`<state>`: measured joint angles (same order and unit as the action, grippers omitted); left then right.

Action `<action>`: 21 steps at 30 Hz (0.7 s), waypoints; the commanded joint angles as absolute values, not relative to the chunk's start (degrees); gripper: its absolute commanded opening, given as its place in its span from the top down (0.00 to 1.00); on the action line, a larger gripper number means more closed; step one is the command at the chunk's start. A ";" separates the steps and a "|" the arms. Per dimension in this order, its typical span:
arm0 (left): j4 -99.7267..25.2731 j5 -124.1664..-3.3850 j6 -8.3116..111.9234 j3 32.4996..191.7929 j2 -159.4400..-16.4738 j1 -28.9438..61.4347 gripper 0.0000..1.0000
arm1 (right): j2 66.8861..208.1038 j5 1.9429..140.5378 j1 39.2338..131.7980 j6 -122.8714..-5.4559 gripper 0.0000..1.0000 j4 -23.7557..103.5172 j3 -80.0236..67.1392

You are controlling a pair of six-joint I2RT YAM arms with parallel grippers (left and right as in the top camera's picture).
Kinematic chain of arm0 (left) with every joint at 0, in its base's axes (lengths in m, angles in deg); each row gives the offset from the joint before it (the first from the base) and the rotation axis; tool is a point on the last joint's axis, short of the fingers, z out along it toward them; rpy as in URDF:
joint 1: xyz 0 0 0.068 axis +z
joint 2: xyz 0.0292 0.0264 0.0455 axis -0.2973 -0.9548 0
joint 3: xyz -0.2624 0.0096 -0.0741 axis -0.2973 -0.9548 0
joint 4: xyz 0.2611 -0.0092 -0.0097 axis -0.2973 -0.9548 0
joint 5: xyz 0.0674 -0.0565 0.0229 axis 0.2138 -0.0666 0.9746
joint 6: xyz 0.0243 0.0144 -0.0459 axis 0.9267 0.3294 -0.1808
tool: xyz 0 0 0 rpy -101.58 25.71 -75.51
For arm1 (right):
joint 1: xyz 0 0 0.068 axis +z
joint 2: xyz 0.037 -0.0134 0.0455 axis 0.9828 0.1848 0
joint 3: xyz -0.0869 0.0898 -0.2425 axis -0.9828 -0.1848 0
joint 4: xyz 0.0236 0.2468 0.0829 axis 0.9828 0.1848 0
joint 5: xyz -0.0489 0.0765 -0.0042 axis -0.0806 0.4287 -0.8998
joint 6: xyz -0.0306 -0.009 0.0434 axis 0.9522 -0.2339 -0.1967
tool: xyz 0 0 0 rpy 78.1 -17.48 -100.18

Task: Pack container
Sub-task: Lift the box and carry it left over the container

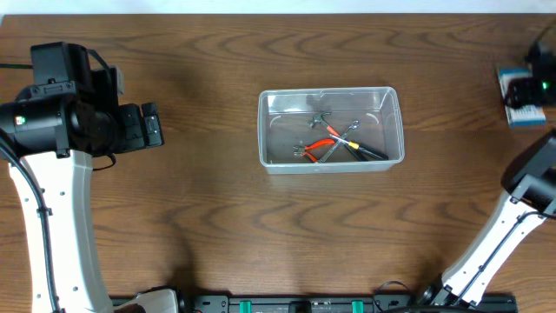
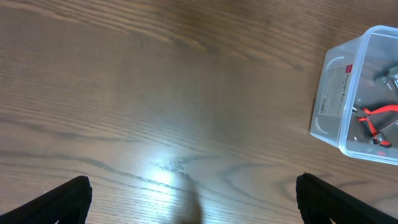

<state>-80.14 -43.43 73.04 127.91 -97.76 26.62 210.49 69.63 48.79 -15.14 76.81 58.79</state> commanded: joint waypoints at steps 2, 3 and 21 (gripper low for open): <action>-80.36 -42.97 72.76 128.87 -97.93 26.86 0.02 | 202.73 72.15 53.62 -15.44 0.33 77.68 62.35; -80.36 -42.97 72.76 128.87 -97.93 26.86 0.02 | 201.85 72.37 54.71 -15.29 0.33 78.03 62.51; -80.36 -42.97 72.76 128.87 -97.93 26.88 0.02 | 192.45 72.50 84.72 -6.55 0.33 90.14 62.48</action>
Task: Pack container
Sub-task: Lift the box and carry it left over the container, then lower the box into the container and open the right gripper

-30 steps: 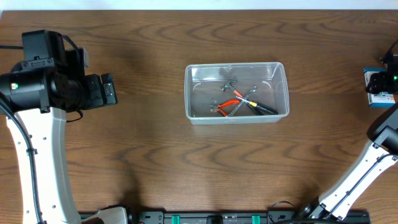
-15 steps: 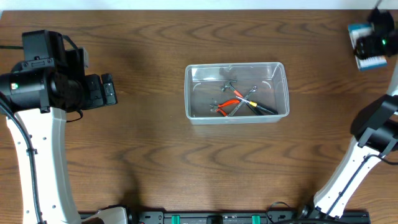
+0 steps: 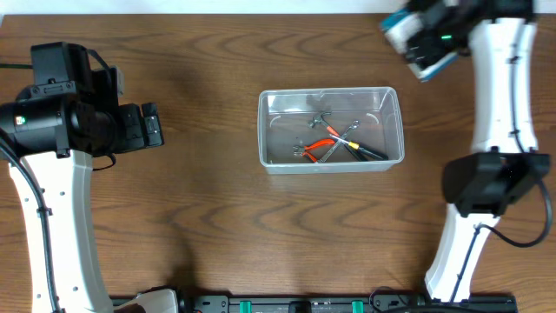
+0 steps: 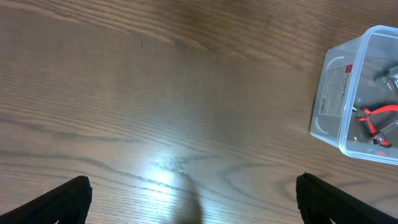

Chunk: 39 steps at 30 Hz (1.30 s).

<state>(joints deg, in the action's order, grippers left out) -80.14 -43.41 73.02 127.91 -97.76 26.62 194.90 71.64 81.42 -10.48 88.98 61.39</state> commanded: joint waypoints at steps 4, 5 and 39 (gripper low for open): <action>-80.34 -42.97 72.78 128.87 -97.93 26.88 0.02 | 192.45 72.45 91.73 -1.41 0.32 94.34 62.48; -80.32 -42.97 72.78 128.87 -97.93 26.88 0.02 | 192.45 72.43 93.07 -0.67 0.32 94.88 62.48; -79.60 -42.97 72.78 128.87 -97.93 26.88 0.02 | 192.52 77.20 103.06 2.11 0.29 90.42 37.87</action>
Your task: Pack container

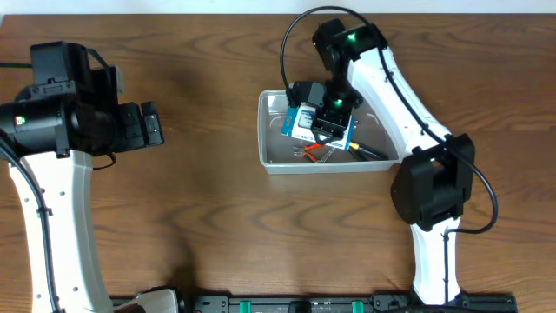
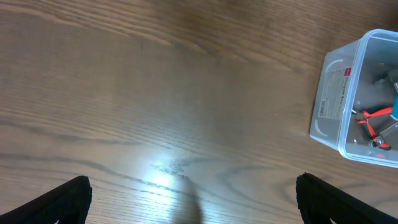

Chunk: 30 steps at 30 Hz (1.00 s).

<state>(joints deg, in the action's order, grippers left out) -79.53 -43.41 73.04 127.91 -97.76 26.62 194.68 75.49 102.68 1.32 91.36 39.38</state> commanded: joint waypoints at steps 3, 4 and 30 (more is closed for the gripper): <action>-79.60 -42.97 72.80 128.87 -97.93 26.88 0.02 | 192.52 77.20 103.06 2.08 0.27 88.96 36.63; -79.47 -42.97 72.80 128.87 -97.93 26.88 0.02 | 192.52 77.20 103.06 2.08 0.26 88.81 36.45; -79.25 -42.97 72.78 128.87 -97.93 26.88 0.02 | 186.62 76.48 100.59 -30.94 0.01 83.21 47.91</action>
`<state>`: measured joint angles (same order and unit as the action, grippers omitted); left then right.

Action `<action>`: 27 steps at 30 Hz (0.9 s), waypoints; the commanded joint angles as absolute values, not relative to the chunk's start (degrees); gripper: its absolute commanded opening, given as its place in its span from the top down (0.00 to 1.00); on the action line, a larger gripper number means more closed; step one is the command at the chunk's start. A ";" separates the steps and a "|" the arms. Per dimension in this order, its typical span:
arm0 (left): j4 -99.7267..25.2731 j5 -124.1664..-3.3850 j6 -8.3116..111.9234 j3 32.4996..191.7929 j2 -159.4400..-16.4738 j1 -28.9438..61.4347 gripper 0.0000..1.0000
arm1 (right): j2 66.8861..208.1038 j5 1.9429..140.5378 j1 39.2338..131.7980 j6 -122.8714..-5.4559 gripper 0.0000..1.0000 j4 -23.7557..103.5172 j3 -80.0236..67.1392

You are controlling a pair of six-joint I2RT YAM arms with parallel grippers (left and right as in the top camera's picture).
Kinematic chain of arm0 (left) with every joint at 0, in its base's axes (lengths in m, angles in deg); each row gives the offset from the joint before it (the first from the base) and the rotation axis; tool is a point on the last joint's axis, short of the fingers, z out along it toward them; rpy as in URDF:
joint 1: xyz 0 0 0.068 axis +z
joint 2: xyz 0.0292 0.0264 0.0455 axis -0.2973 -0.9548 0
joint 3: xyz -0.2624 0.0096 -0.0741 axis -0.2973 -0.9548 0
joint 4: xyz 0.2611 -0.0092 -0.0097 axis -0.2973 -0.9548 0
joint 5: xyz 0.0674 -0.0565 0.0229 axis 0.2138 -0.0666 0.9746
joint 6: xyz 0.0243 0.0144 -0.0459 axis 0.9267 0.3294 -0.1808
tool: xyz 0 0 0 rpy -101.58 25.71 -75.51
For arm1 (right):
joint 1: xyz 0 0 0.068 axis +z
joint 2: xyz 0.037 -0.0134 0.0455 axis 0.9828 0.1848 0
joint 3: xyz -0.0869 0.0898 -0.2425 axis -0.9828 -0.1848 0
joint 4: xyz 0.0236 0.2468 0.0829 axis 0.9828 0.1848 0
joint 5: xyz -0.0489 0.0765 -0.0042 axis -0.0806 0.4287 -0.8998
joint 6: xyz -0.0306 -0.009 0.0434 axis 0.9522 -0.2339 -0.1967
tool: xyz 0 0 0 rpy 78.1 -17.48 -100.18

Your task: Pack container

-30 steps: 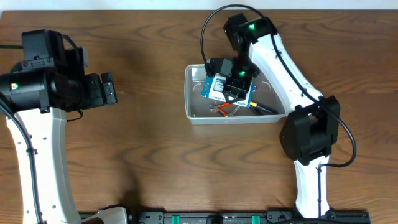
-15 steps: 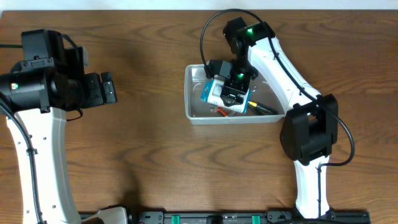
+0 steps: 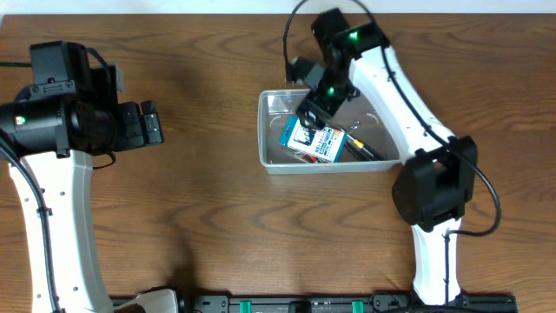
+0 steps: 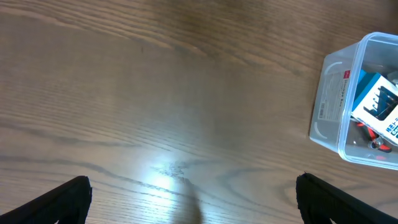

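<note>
The clear plastic container (image 3: 395,122) stands mid-table and shows at the right edge of the left wrist view (image 4: 329,106). A blue-and-white packet (image 3: 314,139) lies tilted inside it, seen too as the packet (image 4: 376,109) leaning by the near wall. My right gripper (image 3: 318,103) hovers over the container's far left part, just above the packet, open and apart from it. Small hand tools (image 3: 360,148) lie under and beside the packet; red plier handles (image 4: 372,132) peek out. My left gripper (image 4: 193,205) is open over bare wood, well left of the container.
The left arm (image 3: 52,174) stands along the table's left side, its gripper (image 3: 152,124) pointing toward the container. The right arm (image 3: 408,96) reaches in from the right over the container's far right corner. Brown wood table (image 3: 217,226) all round.
The packet was in my right gripper low inside the container; now it lies in the container, let go, and the gripper stands higher and farther back. The left arm has not moved.
My right gripper held the packet at the table's far right edge, then at the far side right of the container, then down inside the container. Now the packet rests on the tools there and the gripper is off it. The left gripper stayed open and still throughout.
</note>
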<state>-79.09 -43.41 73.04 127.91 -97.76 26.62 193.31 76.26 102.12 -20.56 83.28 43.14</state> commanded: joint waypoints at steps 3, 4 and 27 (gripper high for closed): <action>-79.25 -42.97 72.78 128.87 -97.93 26.88 0.02 | 181.83 71.78 98.53 -37.24 0.01 83.10 51.12; -79.25 -42.97 72.78 128.87 -97.93 26.88 0.02 | 179.93 69.61 97.66 -39.29 0.01 83.08 51.82; -79.25 -42.97 72.78 128.87 -97.93 26.88 0.02 | 137.86 53.70 86.03 -54.50 0.01 102.36 43.51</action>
<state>-79.07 -43.41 73.02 127.91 -97.76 26.62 141.22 54.90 86.49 -51.27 102.42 47.49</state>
